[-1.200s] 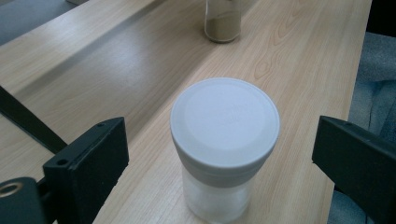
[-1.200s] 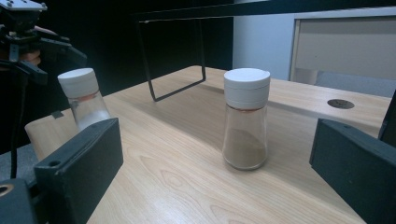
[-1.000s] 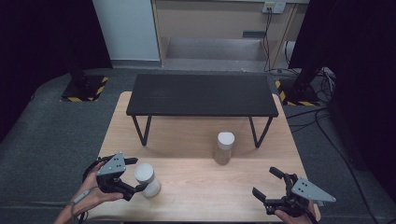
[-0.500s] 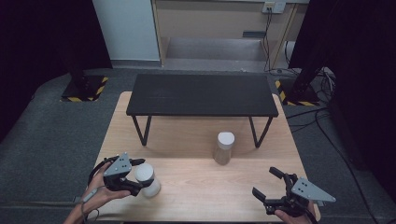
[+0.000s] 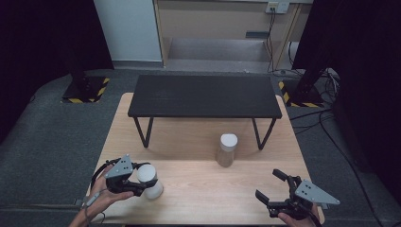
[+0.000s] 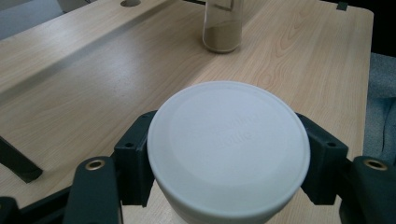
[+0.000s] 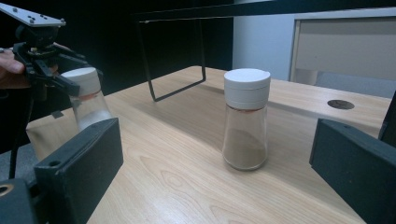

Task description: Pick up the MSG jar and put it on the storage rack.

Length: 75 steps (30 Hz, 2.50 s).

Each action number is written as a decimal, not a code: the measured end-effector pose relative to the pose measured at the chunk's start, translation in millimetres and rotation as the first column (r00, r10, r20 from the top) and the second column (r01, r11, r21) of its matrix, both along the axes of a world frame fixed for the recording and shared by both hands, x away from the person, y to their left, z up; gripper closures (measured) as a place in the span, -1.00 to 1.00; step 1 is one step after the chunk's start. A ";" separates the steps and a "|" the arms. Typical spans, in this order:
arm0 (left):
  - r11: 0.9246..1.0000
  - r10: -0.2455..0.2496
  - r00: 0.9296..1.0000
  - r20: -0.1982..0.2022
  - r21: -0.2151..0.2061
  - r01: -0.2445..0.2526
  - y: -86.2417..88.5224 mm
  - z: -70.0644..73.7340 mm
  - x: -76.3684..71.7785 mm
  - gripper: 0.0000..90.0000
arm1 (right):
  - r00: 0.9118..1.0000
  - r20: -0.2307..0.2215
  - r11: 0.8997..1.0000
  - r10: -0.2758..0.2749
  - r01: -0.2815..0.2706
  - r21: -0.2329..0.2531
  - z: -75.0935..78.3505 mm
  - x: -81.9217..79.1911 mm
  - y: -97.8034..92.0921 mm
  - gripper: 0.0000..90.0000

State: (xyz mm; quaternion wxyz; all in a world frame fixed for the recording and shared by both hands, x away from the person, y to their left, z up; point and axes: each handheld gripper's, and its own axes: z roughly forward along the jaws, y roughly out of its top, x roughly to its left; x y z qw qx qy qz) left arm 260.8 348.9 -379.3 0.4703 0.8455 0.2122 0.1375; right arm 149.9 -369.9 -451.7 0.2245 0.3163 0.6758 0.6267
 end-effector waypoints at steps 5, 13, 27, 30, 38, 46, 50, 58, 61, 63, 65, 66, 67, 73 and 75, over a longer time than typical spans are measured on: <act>1.000 -0.002 1.000 -0.016 -0.011 0.002 -1.2 4.5 3.0 -0.29 | 1.000 0.003 1.000 0.007 -0.007 0.004 -0.3 0.4 -0.3 -0.94; 0.999 0.009 1.000 -0.004 -0.033 -0.009 -5.4 23.9 5.3 -0.29 | 1.000 0.013 1.000 0.018 -0.018 0.009 -1.0 0.7 -0.6 -0.97; 1.000 -0.017 1.000 0.015 -0.018 0.017 -20.2 101.6 15.0 -0.29 | 0.999 0.021 0.999 0.027 -0.027 0.019 -2.2 1.3 -1.1 -0.98; 1.000 -0.024 0.999 0.023 -0.013 0.025 -24.4 119.4 16.9 -0.29 | 0.999 0.021 0.999 0.025 -0.026 0.022 -2.4 1.2 -1.4 -0.98; 0.999 -0.031 0.999 0.031 0.008 0.031 -33.8 159.1 24.7 -0.29 | 0.999 0.026 0.999 0.024 -0.025 0.028 -3.0 0.4 -2.3 -0.98; 0.999 -0.043 0.998 0.041 0.021 0.042 -38.1 193.1 37.4 -0.29 | 0.999 0.024 0.999 0.028 -0.029 0.029 -3.0 1.0 -2.7 -0.98; 0.997 -0.072 0.996 0.050 0.012 0.072 -35.8 209.1 45.9 -0.29 | 0.999 0.022 0.999 0.027 -0.028 0.032 -3.3 1.1 -2.8 -0.98; 0.994 -0.112 0.991 0.073 -0.004 0.113 -36.9 235.7 63.7 -0.29 | 0.999 0.019 0.999 0.029 -0.030 0.031 -3.3 1.8 -2.5 -0.98; 0.990 -0.137 0.987 0.085 -0.006 0.138 -38.3 241.1 72.6 -0.29 | 0.999 0.019 0.999 0.030 -0.031 0.031 -3.4 1.7 -2.7 -0.98; 0.989 -0.149 0.984 0.095 -0.004 0.150 -40.6 244.0 78.1 -0.29 | 0.999 0.019 0.999 0.030 -0.030 0.032 -3.5 1.7 -2.7 -0.98; 0.988 -0.150 0.984 0.099 -0.008 0.152 -42.6 246.0 83.9 -0.29 | 0.999 0.019 0.999 0.031 -0.031 0.032 -3.5 1.8 -2.8 -0.98; 0.989 -0.148 0.984 0.100 -0.012 0.150 -43.6 246.7 86.9 -0.29 | 0.999 0.019 0.999 0.031 -0.032 0.032 -3.5 1.7 -2.9 -0.98; 0.989 -0.146 0.984 0.102 -0.014 0.148 -44.8 247.8 89.5 -0.29 | 0.999 0.019 0.999 0.032 -0.032 0.033 -3.6 1.7 -2.9 -0.98; 0.986 -0.167 0.981 0.103 -0.012 0.169 -49.5 255.8 113.2 -0.29 | 0.999 0.017 0.999 0.031 -0.031 0.034 -3.6 1.4 -3.0 -0.98; 0.985 -0.169 0.980 0.101 -0.017 0.172 -51.2 258.0 121.4 -0.29 | 0.999 0.017 0.999 0.030 -0.031 0.034 -3.6 1.4 -3.0 -0.98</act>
